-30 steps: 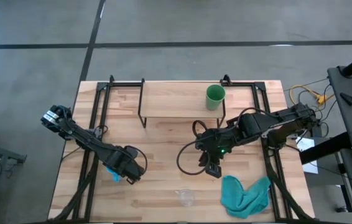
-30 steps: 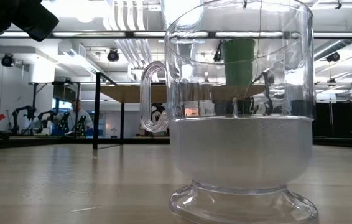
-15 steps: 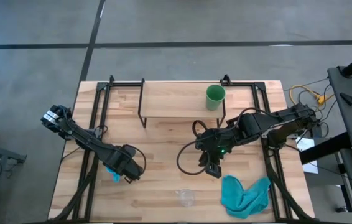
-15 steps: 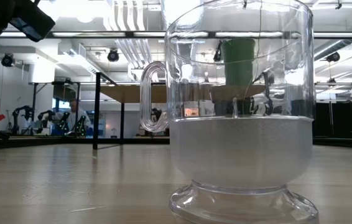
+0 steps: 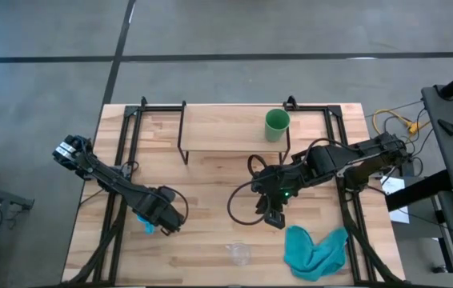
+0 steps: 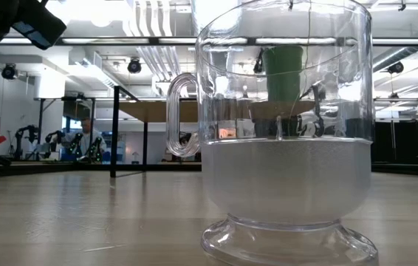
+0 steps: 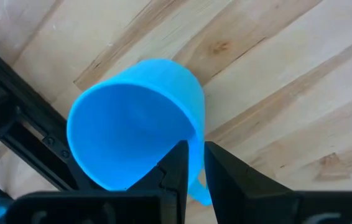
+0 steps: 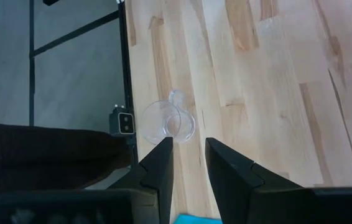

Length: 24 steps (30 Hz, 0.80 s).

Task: Stack small to large cups/mugs on shelf
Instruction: Put the blue mug on the shelf

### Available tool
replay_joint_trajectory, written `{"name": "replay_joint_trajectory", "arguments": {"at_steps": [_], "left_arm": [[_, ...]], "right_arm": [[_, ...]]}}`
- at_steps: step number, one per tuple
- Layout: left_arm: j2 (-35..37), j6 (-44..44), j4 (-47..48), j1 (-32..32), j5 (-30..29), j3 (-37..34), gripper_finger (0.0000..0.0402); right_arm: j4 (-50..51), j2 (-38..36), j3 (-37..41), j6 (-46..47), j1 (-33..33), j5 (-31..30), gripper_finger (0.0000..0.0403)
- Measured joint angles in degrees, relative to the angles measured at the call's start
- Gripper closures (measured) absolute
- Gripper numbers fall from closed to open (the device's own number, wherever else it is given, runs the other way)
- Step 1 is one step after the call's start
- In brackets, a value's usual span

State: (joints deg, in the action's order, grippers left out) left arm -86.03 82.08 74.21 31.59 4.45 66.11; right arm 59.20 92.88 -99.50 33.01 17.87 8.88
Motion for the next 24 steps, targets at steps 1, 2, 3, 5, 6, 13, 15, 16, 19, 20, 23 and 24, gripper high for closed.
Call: {"name": "replay_joint_trajectory", "arguments": {"at_steps": [1, 2, 3, 5, 6, 13, 15, 16, 19, 20, 23, 24], "left_arm": [[0.0, 0.0, -0.2, 0.0, 0.0, 0.0, 0.0363], [0.0, 0.0, -0.3, 0.0, 0.0, 0.0, 0.0363], [0.0, 0.0, -0.4, 0.0, 0.0, 0.0, 0.0363], [0.0, 0.0, -0.5, 0.0, 0.0, 0.0, 0.0363], [0.0, 0.0, -0.5, 0.0, 0.0, 0.0, 0.0363], [0.0, 0.0, -0.6, 0.0, 0.0, -0.2, 0.0363], [0.0, 0.0, -1.4, 0.0, 0.0, -0.5, 0.0363], [0.0, 0.0, -2.2, 0.0, 0.0, -0.8, 0.0363], [0.0, 0.0, -3.7, 0.0, 0.0, -2.0, 0.0363], [0.0, 0.0, -3.7, 0.0, 0.1, -2.5, 0.0363], [0.0, 0.0, -4.4, 0.0, 1.2, -3.7, 0.0363], [0.0, 0.0, -4.4, 0.0, 1.2, -3.9, 0.0363]], "right_arm": [[0.0, 0.0, 0.0, 0.0, 0.0, 0.0, 0.0314], [0.0, 0.0, 0.0, 0.0, 0.0, 0.0, 0.0314], [0.0, 0.0, 0.0, 0.0, 0.0, 0.0, 0.0314], [0.0, 0.0, 0.0, 0.0, 0.0, 0.0, 0.0314], [0.0, 0.0, 0.0, 0.0, 0.0, 0.0, 0.0314], [0.0, 0.0, 0.0, 0.0, 0.0, 0.0, 0.0314], [0.0, 0.0, 0.0, 0.0, 0.0, 0.0, 0.0314], [0.0, 0.0, 0.0, 0.0, 0.0, 0.0, 0.0314], [0.0, 0.0, 0.0, 0.0, 0.0, 0.0, 0.0314], [0.0, 0.0, 0.0, 0.0, 0.0, 0.0, 0.0314], [0.0, 0.0, 0.0, 0.0, 0.0, 0.0, 0.0314], [0.0, 0.0, 0.0, 0.0, 0.0, 0.0, 0.0314]]}}
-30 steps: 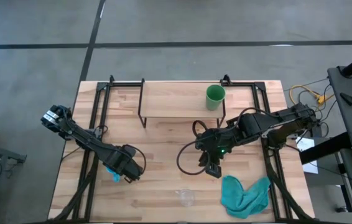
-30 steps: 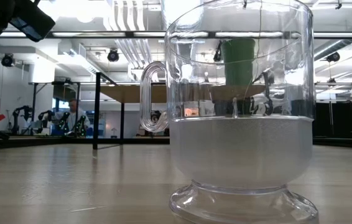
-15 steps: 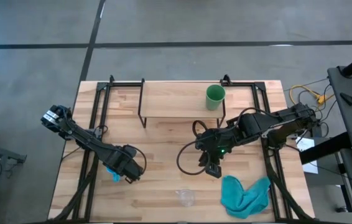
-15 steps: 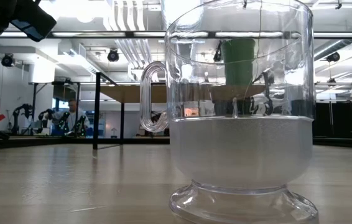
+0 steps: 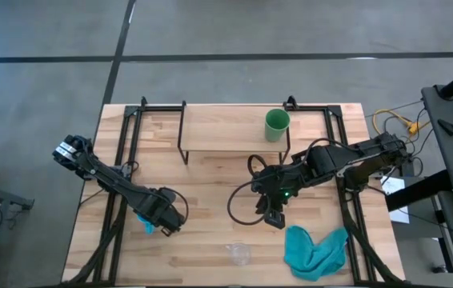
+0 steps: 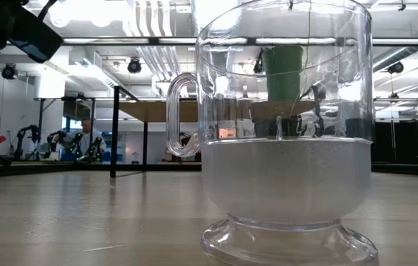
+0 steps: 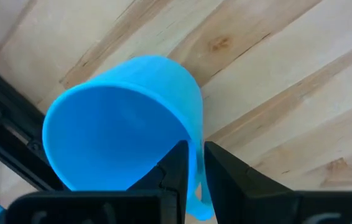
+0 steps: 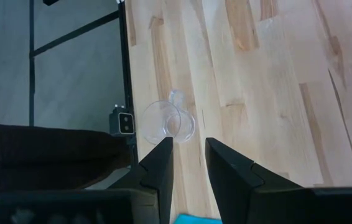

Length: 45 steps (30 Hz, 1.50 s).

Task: Stack small to large cups/mugs on shelf
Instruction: Put the blue mug on the shelf

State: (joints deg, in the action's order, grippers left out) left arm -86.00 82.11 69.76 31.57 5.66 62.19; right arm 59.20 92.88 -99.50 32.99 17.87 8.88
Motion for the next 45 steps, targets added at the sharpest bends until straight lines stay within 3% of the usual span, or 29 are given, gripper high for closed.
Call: {"name": "replay_joint_trajectory", "arguments": {"at_steps": [6, 15, 21, 26, 33, 40, 45], "left_arm": [[0.0, -1.7, -0.2, 0.0, 0.1, -0.3, 0.0364], [0.0, -5.7, -0.8, 0.0, 2.5, -0.1, 0.0398], [0.0, -10.3, -0.8, -2.1, 4.1, 5.3, 0.0400], [0.0, -15.6, -0.8, -6.9, 1.9, 13.2, 0.0401], [0.0, -27.2, -0.9, -16.7, -11.0, 25.5, 0.0401], [-0.8, -37.2, -2.3, -30.2, -10.8, 33.7, 0.0401], [-5.4, -45.6, -2.3, -36.0, -10.3, 43.0, 0.0401]], "right_arm": [[0.0, 0.0, 0.0, 0.0, 0.0, 0.0, 0.0314], [-0.1, 0.0, 0.0, -0.3, 0.0, -0.1, 0.0314], [-0.1, 0.0, 0.0, -2.7, 0.0, -2.4, 0.0314], [0.1, 0.0, 0.0, -5.1, -0.4, -7.7, 0.0314], [0.2, 0.0, 0.0, -5.1, -0.7, -14.6, 0.0314], [0.4, -1.0, 0.0, -5.0, -0.7, -15.0, 0.0314], [0.6, -2.2, 0.0, -5.0, -1.3, -15.2, 0.0314]]}}
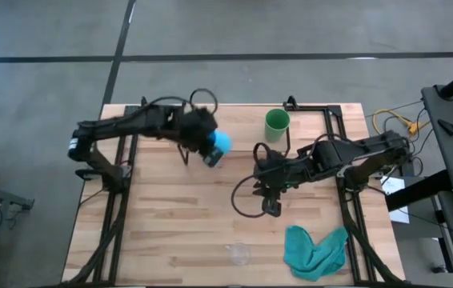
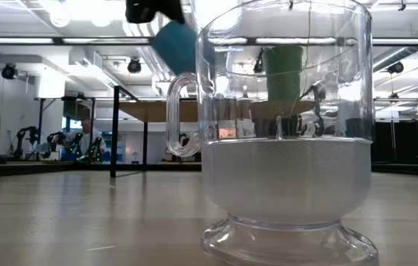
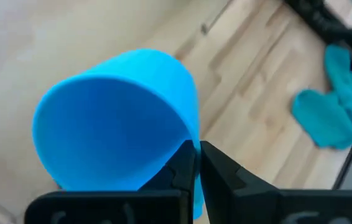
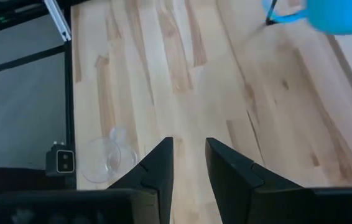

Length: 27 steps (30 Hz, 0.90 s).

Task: Stack small to large cups/mugs on shelf
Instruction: Put the blue mug on the shelf

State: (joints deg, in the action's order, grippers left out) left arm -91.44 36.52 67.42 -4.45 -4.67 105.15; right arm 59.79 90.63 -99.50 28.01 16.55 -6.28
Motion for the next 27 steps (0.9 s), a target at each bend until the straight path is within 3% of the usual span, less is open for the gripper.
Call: {"name": "replay_joint_trajectory", "arguments": {"at_steps": [6, 12, 14, 27], "left_arm": [[-9.5, -10.8, 1.3, -3.4, 2.0, 13.3, 0.0401], [-18.7, -16.0, 16.4, -7.2, 3.5, 22.8, 0.0402], [-20.7, -17.9, 18.9, -8.0, 3.4, 24.4, 0.0402], [-22.5, -20.9, 13.6, -9.9, 4.1, 28.1, 0.0402]], "right_arm": [[0.0, -0.6, 0.0, -0.1, -1.6, -0.3, 0.0314], [3.7, -0.7, 0.0, 0.0, -2.4, -0.4, 0.0314], [5.6, -0.7, 0.0, 0.0, -2.3, -1.4, 0.0314], [7.6, -0.7, 0.0, -1.0, -2.6, -5.4, 0.0314]]}}
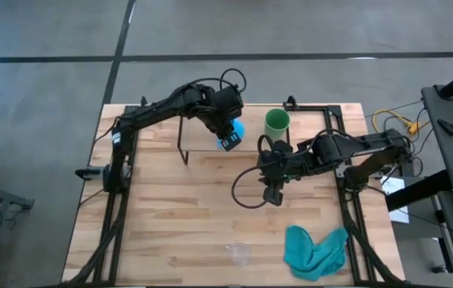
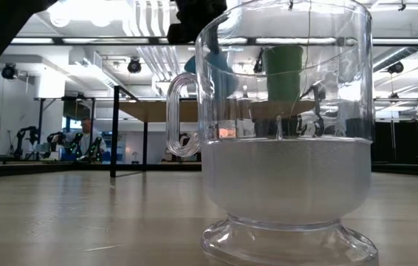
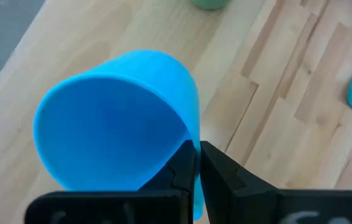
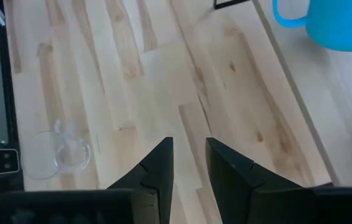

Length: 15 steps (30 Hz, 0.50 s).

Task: Stack small to large cups/mugs on shelf
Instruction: Put the blue mug on the shelf

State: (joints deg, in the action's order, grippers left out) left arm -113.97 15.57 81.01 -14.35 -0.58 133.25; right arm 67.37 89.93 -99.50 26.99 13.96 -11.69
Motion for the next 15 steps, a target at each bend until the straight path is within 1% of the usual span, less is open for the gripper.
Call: {"name": "replay_joint_trajectory", "arguments": {"at_steps": [3, 7, 8, 11, 15], "left_arm": [[0.0, -0.7, 0.0, -0.5, 0.0, -0.1, 0.0401], [0.0, -1.5, -0.4, -0.7, 0.0, -0.4, 0.0401], [0.0, -1.5, -1.0, -0.7, 0.0, -0.4, 0.0401], [0.0, -2.8, -3.1, -0.7, 1.2, -0.4, 0.0401], [0.0, -4.1, -6.3, -0.7, 4.5, -0.4, 0.0401]], "right_arm": [[-0.1, 0.0, 0.0, 0.0, -0.6, -2.0, 0.0314], [-0.2, 0.2, 0.1, -0.3, -1.6, -11.2, 0.0314], [-0.2, 0.4, 0.1, -0.5, -2.0, -12.1, 0.0314], [-0.2, 1.1, 0.1, -0.7, -3.5, -12.4, 0.0314], [-0.4, 3.1, 0.2, -4.2, -5.3, -12.5, 0.0314]]}}
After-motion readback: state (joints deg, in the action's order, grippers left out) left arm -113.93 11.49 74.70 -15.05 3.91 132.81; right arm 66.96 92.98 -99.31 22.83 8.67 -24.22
